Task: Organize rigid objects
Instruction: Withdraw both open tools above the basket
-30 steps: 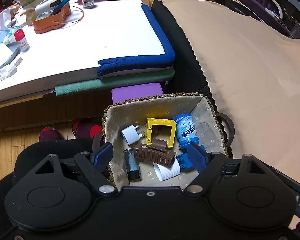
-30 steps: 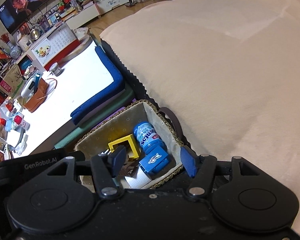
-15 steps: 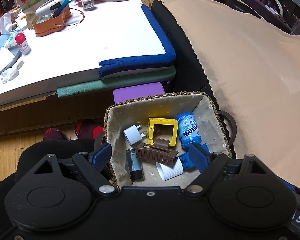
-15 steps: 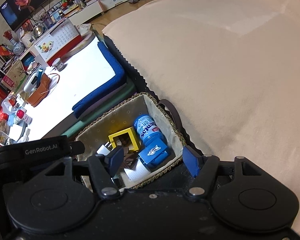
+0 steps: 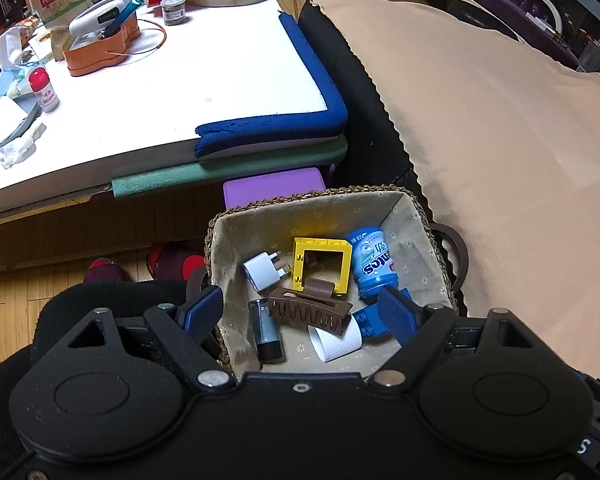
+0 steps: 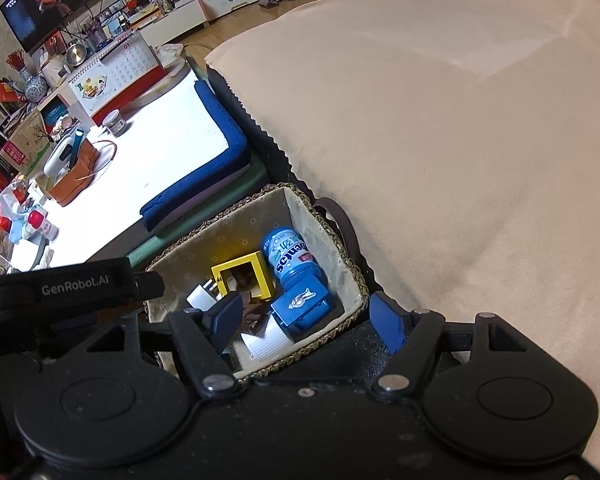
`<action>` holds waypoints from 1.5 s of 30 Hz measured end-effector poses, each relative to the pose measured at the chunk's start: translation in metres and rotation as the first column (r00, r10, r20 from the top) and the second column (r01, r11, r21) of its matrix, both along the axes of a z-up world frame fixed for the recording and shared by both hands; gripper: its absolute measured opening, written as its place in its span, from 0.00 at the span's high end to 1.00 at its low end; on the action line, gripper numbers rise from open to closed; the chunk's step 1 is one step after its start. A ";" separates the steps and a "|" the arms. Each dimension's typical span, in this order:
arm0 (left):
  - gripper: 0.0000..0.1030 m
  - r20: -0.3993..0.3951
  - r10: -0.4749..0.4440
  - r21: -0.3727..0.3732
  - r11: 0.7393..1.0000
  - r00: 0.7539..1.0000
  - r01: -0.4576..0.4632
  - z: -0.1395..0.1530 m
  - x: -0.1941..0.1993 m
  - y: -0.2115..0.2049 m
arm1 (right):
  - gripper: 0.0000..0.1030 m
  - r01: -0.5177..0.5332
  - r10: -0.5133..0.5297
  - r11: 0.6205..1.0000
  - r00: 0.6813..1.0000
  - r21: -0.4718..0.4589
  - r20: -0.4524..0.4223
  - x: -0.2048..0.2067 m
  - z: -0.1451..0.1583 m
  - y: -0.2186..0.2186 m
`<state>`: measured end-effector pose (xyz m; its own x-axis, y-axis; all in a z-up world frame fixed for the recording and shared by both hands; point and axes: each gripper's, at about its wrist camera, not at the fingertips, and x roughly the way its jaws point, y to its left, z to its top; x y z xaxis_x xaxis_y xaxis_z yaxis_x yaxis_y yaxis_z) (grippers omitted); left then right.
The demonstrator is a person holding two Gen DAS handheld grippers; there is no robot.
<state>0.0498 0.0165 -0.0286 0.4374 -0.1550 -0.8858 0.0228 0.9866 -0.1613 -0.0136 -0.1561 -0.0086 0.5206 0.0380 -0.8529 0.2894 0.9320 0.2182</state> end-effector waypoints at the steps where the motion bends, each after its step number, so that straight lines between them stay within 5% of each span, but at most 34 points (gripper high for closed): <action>1: 0.22 -0.001 0.000 0.000 1.000 1.000 0.000 0.000 0.000 0.000 | 0.32 -0.002 0.002 1.000 1.000 0.000 -0.002 0.000 0.000 0.000; 45: 0.21 0.054 -0.096 -0.031 0.995 0.994 0.098 0.007 -0.021 -0.020 | 0.26 0.045 -0.045 0.999 0.999 -0.014 -0.010 -0.028 -0.005 -0.027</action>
